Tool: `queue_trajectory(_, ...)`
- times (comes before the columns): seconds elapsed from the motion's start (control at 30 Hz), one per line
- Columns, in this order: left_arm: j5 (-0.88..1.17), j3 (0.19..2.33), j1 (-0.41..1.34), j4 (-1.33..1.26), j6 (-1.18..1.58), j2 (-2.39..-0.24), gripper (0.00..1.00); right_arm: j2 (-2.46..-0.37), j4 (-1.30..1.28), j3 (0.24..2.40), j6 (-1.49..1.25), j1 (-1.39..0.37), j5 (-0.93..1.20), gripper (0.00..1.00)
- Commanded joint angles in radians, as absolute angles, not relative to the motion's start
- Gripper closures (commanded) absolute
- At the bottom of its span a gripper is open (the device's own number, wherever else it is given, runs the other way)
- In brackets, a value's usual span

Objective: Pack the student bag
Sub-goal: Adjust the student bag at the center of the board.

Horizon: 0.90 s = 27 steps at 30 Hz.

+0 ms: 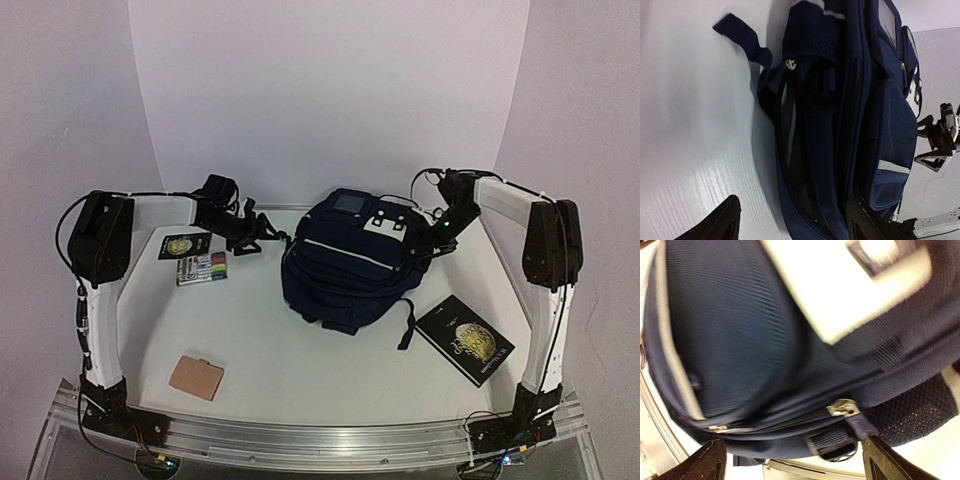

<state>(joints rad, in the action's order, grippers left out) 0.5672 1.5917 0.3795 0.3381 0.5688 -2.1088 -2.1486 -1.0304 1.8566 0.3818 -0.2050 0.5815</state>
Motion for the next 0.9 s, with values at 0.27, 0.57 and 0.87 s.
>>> queue_trajectory(0.27, 0.719, 1.645, 0.42, 0.276, 0.651, -2.177, 0.31, -2.236, -0.998, 1.826, 0.342, -0.298, 0.821, 0.08)
queue_trajectory(0.57, 0.704, 2.049, 0.412, 0.42, 0.592, -2.432, 0.36, -2.149, -0.875, 1.764, 0.33, -0.529, 0.859, 0.11)
queue_trajectory(0.87, 0.413, 2.203, 0.327, 0.582, 0.487, -2.352, 0.17, -2.01, -0.867, 1.799, 0.366, -0.489, 0.773, 0.04)
